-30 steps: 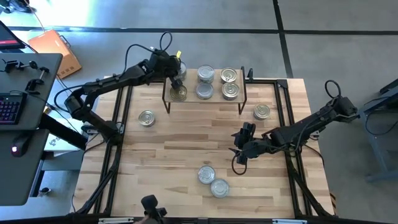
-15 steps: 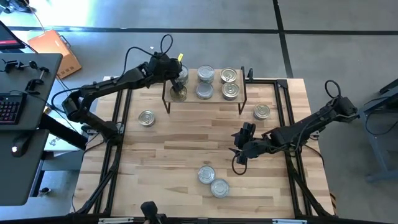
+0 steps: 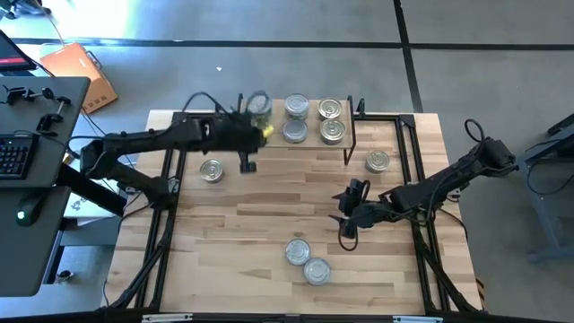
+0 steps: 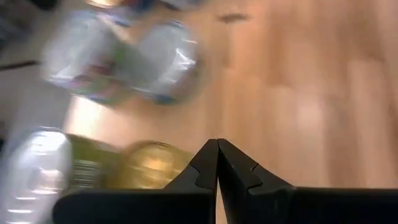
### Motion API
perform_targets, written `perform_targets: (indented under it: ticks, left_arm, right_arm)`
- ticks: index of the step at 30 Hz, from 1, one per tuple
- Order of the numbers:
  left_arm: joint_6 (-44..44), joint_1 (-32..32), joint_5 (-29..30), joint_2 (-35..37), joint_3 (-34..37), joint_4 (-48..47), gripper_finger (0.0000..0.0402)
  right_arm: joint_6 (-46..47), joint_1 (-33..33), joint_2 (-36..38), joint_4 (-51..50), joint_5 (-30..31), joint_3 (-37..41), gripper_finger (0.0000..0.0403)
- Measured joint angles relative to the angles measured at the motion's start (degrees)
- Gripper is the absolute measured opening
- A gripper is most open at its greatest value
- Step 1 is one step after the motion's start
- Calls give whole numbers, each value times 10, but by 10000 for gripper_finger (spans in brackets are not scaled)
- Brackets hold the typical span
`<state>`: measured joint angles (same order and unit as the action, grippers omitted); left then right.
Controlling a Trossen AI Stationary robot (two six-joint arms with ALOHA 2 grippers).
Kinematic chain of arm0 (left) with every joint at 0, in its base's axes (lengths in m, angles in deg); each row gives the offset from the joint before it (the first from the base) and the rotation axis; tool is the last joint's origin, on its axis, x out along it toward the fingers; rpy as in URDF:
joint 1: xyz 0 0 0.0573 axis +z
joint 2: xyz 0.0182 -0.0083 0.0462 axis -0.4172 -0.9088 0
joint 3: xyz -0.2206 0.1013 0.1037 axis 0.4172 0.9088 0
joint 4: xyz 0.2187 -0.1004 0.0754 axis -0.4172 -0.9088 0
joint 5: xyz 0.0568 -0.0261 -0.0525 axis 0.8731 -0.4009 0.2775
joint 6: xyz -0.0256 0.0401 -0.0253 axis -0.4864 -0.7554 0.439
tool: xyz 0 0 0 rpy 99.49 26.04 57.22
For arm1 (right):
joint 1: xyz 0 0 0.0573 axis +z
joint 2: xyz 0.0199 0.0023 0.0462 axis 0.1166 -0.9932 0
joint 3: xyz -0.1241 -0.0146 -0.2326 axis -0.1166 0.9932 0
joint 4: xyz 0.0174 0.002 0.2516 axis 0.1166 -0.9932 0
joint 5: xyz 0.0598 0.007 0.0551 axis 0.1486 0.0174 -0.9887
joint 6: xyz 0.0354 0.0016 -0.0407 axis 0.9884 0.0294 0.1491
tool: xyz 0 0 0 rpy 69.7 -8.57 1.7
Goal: Stack canned seafood by type on shelf
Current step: Adjust the bottom green tuna can on the shelf, then stack the left blue tuna can on top of the top blue tuna can on the shelf
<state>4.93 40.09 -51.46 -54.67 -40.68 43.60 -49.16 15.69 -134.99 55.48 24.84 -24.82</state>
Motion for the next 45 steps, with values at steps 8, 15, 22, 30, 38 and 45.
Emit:
perform_targets:
  ticks: [8,15,22,30,38,45]
  left_arm:
    - [54,-34,148,-31,22,-3,0]
    - [56,-12,119,-38,22,39,0]
    - [64,19,50,-48,22,47,0]
    - [27,25,43,-72,22,99,0]
    - [28,15,117,-66,6,118,0]
    - [46,-37,181,-33,-1,87,0]
  right_arm:
    - [-18,0,0,32,-12,5,282]
    - [-21,0,0,32,-13,6,282]
    - [-23,0,0,32,-13,6,282]
    - [-23,0,0,32,-13,6,282]
    - [-38,-3,0,32,-12,6,282]
    - [-38,-24,0,33,0,6,282]
